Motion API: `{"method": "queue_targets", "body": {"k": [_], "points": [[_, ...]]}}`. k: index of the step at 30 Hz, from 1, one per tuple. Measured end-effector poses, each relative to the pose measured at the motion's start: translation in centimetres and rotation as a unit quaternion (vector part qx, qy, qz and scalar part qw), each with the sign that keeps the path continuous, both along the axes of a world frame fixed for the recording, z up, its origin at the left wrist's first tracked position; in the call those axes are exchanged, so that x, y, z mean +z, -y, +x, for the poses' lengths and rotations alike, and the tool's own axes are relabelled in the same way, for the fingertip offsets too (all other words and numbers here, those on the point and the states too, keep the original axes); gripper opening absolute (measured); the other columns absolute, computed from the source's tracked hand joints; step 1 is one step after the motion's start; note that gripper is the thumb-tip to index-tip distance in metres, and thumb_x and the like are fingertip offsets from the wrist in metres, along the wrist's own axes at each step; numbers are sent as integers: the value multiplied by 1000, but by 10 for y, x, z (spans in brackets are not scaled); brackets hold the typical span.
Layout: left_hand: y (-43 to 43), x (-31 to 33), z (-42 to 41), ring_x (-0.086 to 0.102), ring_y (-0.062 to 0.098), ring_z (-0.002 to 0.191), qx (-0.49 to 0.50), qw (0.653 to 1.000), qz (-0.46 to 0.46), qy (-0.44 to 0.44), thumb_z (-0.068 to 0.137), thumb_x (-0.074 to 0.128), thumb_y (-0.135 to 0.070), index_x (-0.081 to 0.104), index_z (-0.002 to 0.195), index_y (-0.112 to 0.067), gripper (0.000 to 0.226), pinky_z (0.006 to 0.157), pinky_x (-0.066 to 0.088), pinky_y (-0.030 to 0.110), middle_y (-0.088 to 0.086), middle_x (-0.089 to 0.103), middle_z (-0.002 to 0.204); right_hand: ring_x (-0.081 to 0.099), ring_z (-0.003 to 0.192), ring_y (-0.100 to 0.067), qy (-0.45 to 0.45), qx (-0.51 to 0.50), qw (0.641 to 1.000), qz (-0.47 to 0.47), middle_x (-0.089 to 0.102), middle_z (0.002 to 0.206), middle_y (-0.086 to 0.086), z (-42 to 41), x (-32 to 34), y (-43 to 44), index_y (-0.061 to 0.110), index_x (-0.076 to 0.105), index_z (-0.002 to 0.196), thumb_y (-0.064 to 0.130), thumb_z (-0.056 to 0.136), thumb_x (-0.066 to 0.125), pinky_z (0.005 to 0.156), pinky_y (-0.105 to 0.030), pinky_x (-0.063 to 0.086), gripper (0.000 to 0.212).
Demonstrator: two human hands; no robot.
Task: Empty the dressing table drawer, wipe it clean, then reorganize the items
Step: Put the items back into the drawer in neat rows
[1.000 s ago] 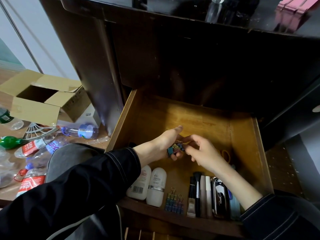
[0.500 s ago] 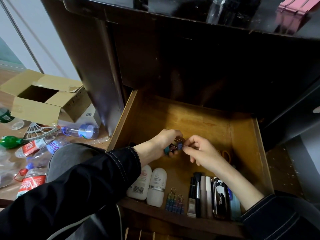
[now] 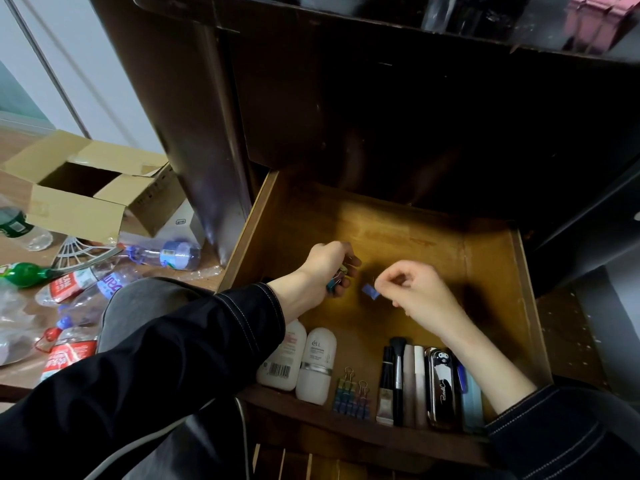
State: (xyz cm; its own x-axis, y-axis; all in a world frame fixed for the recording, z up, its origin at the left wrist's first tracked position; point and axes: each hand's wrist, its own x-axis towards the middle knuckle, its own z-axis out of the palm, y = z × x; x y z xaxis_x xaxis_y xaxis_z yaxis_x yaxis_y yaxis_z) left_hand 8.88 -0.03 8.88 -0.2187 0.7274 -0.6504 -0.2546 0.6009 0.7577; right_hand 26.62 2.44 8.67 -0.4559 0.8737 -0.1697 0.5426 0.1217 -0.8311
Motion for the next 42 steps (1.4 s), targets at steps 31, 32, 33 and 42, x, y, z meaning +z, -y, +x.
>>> {"method": "queue_targets", "body": {"k": [31,32,33,42], "points": [[1,2,1,47,14,51,-28,999,-11,23,94,50,-18,66,89,-6,21,42,37,18,7,61,77,57,53,-7,265,337,893,-140,70,67,3,-3,-22,24,12,77,82,14,80,75,51,-25,46,4],[1,2,1,47,14,50,-29,999,-12,23,94,51,-18,66,88,-6,20,42,37,18,7,61,77,56,51,-4,267,339,891,-138,68,62,8,-3,-23,24,14,77,81,13,80,75,50,-22,45,3],[1,2,1,47,14,50,-29,999,-14,23,93,51,-18,67,88,-6,20,42,37,18,7,61,77,55,50,-3,269,340,891,-136,66,60,10,-4,-23,24,15,77,81,14,80,75,49,-21,45,3],[1,2,1,48,13,51,-33,999,-17,29,94,50,-19,66,88,-7,21,42,37,19,7,61,79,63,64,-13,273,336,890,-145,71,71,4,-4,-23,25,14,77,86,19,82,75,59,-32,50,7]]}}
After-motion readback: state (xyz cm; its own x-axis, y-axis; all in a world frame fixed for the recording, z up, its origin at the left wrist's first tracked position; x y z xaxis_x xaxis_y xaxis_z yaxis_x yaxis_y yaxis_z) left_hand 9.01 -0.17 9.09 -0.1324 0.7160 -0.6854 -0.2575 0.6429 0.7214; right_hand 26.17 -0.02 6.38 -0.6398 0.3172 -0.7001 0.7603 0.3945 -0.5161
